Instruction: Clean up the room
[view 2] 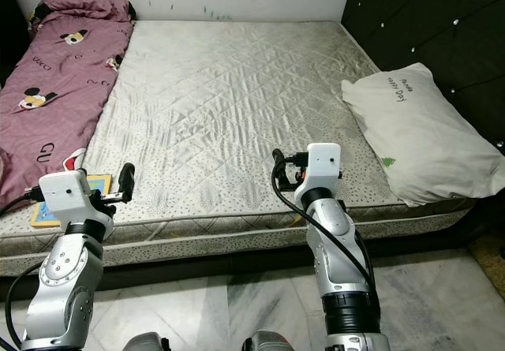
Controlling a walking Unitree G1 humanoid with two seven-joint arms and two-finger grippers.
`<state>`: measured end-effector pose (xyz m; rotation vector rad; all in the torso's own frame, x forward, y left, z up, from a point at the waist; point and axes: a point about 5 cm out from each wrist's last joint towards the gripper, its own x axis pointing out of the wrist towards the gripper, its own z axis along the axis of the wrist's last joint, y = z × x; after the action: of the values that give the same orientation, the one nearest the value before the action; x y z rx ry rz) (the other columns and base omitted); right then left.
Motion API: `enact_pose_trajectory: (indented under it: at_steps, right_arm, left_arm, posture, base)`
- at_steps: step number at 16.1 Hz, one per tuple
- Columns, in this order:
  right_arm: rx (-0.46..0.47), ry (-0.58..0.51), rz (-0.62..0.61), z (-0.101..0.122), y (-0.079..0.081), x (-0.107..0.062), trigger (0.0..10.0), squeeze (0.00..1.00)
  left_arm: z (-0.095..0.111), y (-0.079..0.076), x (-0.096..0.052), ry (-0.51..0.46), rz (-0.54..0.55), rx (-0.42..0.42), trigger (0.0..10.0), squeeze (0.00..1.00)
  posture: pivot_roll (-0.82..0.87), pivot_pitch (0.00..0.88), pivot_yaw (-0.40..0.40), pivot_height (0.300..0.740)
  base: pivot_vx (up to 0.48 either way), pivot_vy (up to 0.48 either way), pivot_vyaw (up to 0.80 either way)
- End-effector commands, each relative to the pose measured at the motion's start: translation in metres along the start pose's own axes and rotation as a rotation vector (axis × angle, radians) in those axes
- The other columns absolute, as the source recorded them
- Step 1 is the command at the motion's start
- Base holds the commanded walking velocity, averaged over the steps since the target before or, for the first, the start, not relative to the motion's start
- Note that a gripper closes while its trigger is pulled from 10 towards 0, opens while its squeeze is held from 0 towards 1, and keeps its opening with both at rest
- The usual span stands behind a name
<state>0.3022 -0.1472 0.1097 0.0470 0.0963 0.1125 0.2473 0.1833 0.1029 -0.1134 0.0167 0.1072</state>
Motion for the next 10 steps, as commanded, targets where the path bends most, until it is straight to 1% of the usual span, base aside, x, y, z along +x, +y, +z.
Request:
enact_pose_trajectory:
  at_steps: [1, 10]
  right_arm:
    - [-0.011, -0.019, 0.01, 0.0072, 0.0012, 0.0023, 10.0, 0.0]
    - [-0.009, -0.019, 0.011, 0.0069, 0.0021, 0.0039, 10.0, 0.0]
  left_arm:
    - [0.0052, -0.0019, -0.0009, -0.015, -0.018, -0.001, 10.0, 0.0]
    - [0.0055, -0.0014, 0.0002, -0.015, -0.024, 0.006, 10.0, 0.0]
  posture:
    - [-0.08, 0.0, -0.062, 0.74]
    - [-0.08, 0.0, -0.062, 0.74]
  base:
    - [0.266, 0.0, 0.0]
    - [0.281, 0.0, 0.0]
